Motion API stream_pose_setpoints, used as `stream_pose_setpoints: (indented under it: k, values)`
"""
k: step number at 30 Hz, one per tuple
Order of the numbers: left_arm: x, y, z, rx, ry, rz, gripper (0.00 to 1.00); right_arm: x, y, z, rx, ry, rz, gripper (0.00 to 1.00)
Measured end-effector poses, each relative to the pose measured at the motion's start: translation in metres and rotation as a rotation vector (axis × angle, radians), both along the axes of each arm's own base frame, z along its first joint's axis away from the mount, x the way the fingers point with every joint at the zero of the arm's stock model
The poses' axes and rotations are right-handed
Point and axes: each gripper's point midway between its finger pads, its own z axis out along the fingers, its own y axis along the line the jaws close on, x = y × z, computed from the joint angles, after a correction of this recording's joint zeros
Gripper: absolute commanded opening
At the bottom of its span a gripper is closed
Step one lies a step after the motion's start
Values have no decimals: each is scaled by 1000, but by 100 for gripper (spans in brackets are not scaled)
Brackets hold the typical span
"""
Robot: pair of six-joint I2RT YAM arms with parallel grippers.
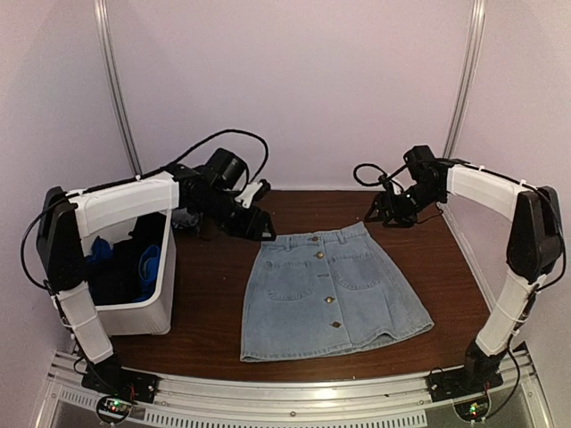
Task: Fold and stack the mixed laundry pile
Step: Rotate the crumpled skirt at the center of the board.
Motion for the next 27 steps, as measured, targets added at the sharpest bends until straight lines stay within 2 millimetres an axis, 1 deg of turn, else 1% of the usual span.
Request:
stream_pose_setpoints:
  k: [2, 4, 5, 8, 11, 16, 17, 18, 21, 24, 25, 26, 27]
  values:
    - [-30, -14, -33, 6, 83, -58, 65, -8, 4, -23, 1, 60, 21, 71]
    - [-48, -16, -61, 25, 157, -77, 65, -16, 5, -46, -4, 116, 37, 72]
    - [-53, -15, -75, 37, 192, -76, 65, -19, 5, -57, -9, 137, 42, 72]
    - [-54, -11, -105, 54, 256, -54, 64, -35, 3, -84, -18, 198, 50, 71]
    - [-52, -13, -123, 58, 288, -46, 62, -53, 0, -107, -19, 256, 56, 70]
    - [-49, -12, -152, 100, 329, -23, 57, -86, -7, -139, -31, 350, 57, 69]
    - [-45, -10, -159, 126, 333, -9, 56, -89, -6, -138, -19, 346, 59, 68]
    - [-42, -10, -161, 133, 336, -2, 56, -92, -7, -138, -18, 341, 58, 67]
    - [-22, -13, -163, 150, 328, 30, 55, -112, -10, -139, -15, 348, 60, 67]
    - [16, -25, -163, 146, 300, 56, 55, -141, -6, -139, -10, 370, 83, 68]
    - [32, -31, -162, 136, 285, 63, 55, -153, -1, -139, -2, 384, 102, 68]
    - [47, -36, -162, 124, 268, 68, 56, -168, 9, -137, 11, 400, 134, 69]
    - [66, -43, -161, 109, 249, 72, 57, -181, 18, -136, 21, 416, 165, 70]
